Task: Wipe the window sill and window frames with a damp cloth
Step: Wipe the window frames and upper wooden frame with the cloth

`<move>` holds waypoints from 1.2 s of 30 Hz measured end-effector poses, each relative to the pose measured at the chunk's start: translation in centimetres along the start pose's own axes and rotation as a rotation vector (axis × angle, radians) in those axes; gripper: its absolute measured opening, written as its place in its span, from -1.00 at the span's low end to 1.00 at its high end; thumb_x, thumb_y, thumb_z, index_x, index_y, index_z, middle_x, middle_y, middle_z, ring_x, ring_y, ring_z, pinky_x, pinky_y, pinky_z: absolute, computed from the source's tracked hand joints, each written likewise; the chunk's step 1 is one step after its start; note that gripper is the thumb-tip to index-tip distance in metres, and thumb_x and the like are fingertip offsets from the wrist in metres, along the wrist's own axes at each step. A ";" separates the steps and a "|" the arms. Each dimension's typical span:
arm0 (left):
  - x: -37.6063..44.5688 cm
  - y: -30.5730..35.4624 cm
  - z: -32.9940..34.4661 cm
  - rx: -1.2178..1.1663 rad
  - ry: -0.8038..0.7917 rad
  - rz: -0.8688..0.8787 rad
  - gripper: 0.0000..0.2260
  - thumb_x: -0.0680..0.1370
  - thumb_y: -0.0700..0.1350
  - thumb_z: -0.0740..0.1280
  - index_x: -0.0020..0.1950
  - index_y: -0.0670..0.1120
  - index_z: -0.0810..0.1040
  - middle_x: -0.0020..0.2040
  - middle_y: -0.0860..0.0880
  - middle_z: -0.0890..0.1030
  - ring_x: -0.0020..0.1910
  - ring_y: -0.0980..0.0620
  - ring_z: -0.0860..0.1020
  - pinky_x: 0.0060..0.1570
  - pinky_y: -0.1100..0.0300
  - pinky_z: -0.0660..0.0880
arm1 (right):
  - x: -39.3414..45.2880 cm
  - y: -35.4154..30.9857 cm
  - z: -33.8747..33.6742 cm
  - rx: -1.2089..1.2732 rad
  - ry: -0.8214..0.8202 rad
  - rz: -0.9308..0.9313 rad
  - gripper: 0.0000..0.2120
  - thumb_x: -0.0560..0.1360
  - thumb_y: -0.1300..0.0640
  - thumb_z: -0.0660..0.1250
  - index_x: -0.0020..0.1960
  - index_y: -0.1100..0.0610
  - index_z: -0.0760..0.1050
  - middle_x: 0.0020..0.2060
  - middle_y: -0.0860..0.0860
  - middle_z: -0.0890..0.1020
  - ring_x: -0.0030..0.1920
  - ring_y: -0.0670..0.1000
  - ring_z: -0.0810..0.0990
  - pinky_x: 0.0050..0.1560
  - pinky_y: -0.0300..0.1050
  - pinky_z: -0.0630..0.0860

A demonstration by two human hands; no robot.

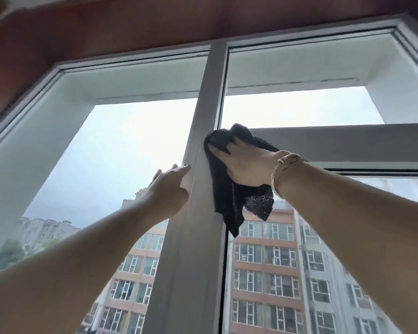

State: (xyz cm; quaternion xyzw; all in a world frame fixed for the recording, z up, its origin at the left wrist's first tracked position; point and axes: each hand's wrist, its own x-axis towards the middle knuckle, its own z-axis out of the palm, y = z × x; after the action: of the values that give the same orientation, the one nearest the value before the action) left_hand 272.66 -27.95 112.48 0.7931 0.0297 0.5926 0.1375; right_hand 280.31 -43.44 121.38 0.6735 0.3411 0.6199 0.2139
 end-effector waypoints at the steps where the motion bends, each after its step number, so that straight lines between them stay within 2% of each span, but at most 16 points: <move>1: -0.1 -0.1 -0.1 -0.014 0.017 -0.023 -0.30 0.42 -0.40 0.11 0.53 -0.01 0.18 0.54 -0.01 0.16 0.55 0.04 0.00 0.50 0.07 0.00 | 0.0 -0.5 0.1 0.017 0.013 -0.030 -0.42 0.60 0.16 0.04 0.56 0.11 -0.09 0.48 0.14 0.17 0.44 0.18 0.14 0.41 0.09 0.16; 4: -0.5 -0.9 -0.1 -0.026 0.005 -0.005 -0.32 0.41 -0.40 0.11 0.52 -0.04 0.22 0.52 -0.04 0.22 0.53 0.00 0.08 0.47 0.07 0.12 | -1.2 -2.6 0.4 0.141 0.020 -0.131 -0.45 0.58 0.21 0.07 0.54 0.14 0.03 0.47 0.13 0.21 0.46 0.14 0.17 0.44 0.01 0.14; 7: -1.8 -0.8 -0.9 -0.003 0.041 -0.029 -0.39 0.45 -0.38 0.13 0.51 -0.08 0.23 0.50 -0.04 0.27 0.50 0.00 0.19 0.42 0.08 0.20 | -4.3 -6.0 1.3 0.237 0.089 -0.260 -0.41 0.56 0.12 0.07 0.54 0.16 -0.04 0.47 0.17 0.15 0.48 0.16 0.08 0.45 0.10 0.13; 10: -3.2 -1.0 -1.2 0.033 0.031 -0.046 -0.37 0.43 -0.40 0.14 0.51 -0.12 0.23 0.50 -0.06 0.28 0.49 0.00 0.21 0.43 0.13 0.18 | -8.0 -10.3 2.8 0.306 0.026 -0.375 -0.38 0.52 0.00 -0.11 0.55 0.12 -0.08 0.51 0.12 0.11 0.52 0.11 0.01 0.49 0.09 0.05; 13: -4.7 -1.0 -1.5 0.000 -0.010 -0.079 -0.36 0.42 -0.44 0.13 0.50 -0.16 0.23 0.49 -0.09 0.29 0.49 0.00 0.22 0.36 0.26 0.18 | -9.2 -11.6 3.3 0.301 -0.012 -0.462 -0.39 0.54 -0.08 -0.16 0.55 0.07 -0.02 0.49 0.08 0.20 0.50 0.10 0.10 0.47 0.09 0.11; 15: -5.6 -1.2 -1.8 -0.010 0.010 -0.092 -0.38 0.42 -0.46 0.13 0.48 -0.16 0.27 0.46 -0.12 0.34 0.44 -0.03 0.30 0.17 0.35 0.31 | -8.3 -10.1 3.2 0.284 0.063 -0.440 -0.40 0.58 -0.11 -0.04 0.55 0.07 -0.04 0.48 0.10 0.23 0.47 0.12 0.21 0.43 0.12 0.22; 17: -6.2 -1.7 -1.8 -0.049 0.004 -0.101 -0.40 0.41 -0.48 0.13 0.44 -0.16 0.32 0.40 -0.15 0.41 0.19 0.06 0.49 -0.17 0.51 0.37 | -6.8 -7.2 3.0 0.346 0.083 -0.299 -0.37 0.58 -0.16 -0.01 0.54 0.00 -0.17 0.51 0.07 0.15 0.44 0.12 0.28 0.35 0.12 0.35; 19: -6.5 -2.2 -1.7 -0.112 -0.026 -0.128 -0.43 0.42 -0.48 0.13 0.41 -0.17 0.34 0.38 -0.15 0.42 -0.14 0.25 0.46 -0.43 0.56 0.34 | -5.2 -4.4 2.5 0.309 0.021 -0.139 -0.39 0.60 -0.17 -0.07 0.54 -0.04 -0.25 0.54 0.02 0.02 0.51 0.09 0.11 0.39 0.14 0.29; 20: -6.6 -2.4 -1.6 -0.133 -0.031 -0.147 -0.45 0.42 -0.47 0.13 0.40 -0.18 0.36 0.38 -0.14 0.42 -0.20 0.26 0.43 -0.46 0.54 0.34 | -4.5 -3.6 2.1 0.246 -0.003 -0.084 -0.40 0.61 -0.16 -0.07 0.54 -0.03 -0.24 0.55 0.02 -0.01 0.52 0.10 0.05 0.43 0.14 0.22; 21: -6.6 -2.5 -1.5 -0.147 -0.029 -0.160 -0.47 0.43 -0.47 0.13 0.38 -0.19 0.37 0.37 -0.14 0.43 -0.17 0.23 0.45 -0.46 0.53 0.34 | -4.0 -3.5 1.9 0.192 -0.012 -0.050 -0.40 0.62 -0.14 -0.05 0.54 0.00 -0.21 0.54 0.06 0.01 0.51 0.14 0.05 0.44 0.14 0.18; 23: -6.7 -2.3 -1.2 -0.169 -0.005 -0.167 -0.50 0.43 -0.47 0.14 0.35 -0.20 0.39 0.34 -0.13 0.45 0.09 0.07 0.50 -0.44 0.57 0.35 | -4.3 -4.6 1.0 0.182 0.054 -0.016 -0.39 0.60 -0.10 0.03 0.53 0.11 -0.09 0.48 0.17 0.13 0.43 0.23 0.20 0.36 0.14 0.28; 25: -6.8 -1.9 -1.0 -0.183 0.014 -0.177 -0.53 0.44 -0.47 0.16 0.33 -0.20 0.41 0.32 -0.11 0.47 0.29 -0.03 0.44 -0.42 0.59 0.33 | -5.9 -6.9 1.2 0.150 0.117 -0.050 -0.38 0.57 -0.11 0.06 0.50 0.19 -0.01 0.40 0.23 0.24 0.38 0.24 0.27 0.30 0.10 0.36; 28: -7.8 -2.1 -0.7 -0.196 0.013 -0.195 -0.53 0.43 -0.47 0.14 0.32 -0.21 0.41 0.29 -0.13 0.49 0.28 -0.05 0.44 -0.18 0.43 0.38 | -9.5 -10.9 2.4 0.112 0.206 -0.183 -0.33 0.53 -0.12 0.14 0.50 0.25 0.12 0.35 0.24 0.36 0.40 0.23 0.26 0.35 0.15 0.30; 32: -10.7 -2.3 -0.7 -0.198 -0.047 -0.243 -0.51 0.41 -0.47 0.12 0.31 -0.19 0.42 0.25 -0.11 0.51 0.22 -0.03 0.46 0.18 0.16 0.41 | -15.0 -16.3 4.0 0.360 -0.005 -0.364 -0.42 0.56 -0.09 -0.09 0.54 0.10 0.08 0.47 0.09 0.27 0.48 0.12 0.17 0.50 0.12 0.05; 34: -12.7 -2.3 -1.1 -0.164 -0.102 -0.248 -0.50 0.42 -0.47 0.11 0.32 -0.19 0.41 0.24 -0.10 0.51 0.20 -0.01 0.46 0.25 0.11 0.41 | -17.0 -18.0 4.2 0.434 -0.109 -0.422 -0.47 0.60 -0.07 -0.07 0.54 0.03 0.04 0.50 0.02 0.18 0.50 0.07 0.11 0.49 0.03 -0.02; 36: -14.6 -1.9 -1.8 -0.126 -0.149 -0.262 -0.50 0.43 -0.47 0.10 0.33 -0.19 0.41 0.24 -0.10 0.52 0.19 -0.01 0.47 0.24 0.11 0.42 | -17.7 -18.4 4.2 0.475 -0.153 -0.440 -0.48 0.63 -0.05 -0.04 0.55 0.00 -0.03 0.53 -0.02 0.10 0.52 0.03 0.05 0.49 0.00 -0.04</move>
State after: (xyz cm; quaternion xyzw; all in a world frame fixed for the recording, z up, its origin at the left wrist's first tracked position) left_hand 266.87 -28.90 98.87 0.8139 0.0853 0.5100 0.2649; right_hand 280.91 -43.26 95.49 0.6592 0.5964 0.4097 0.2048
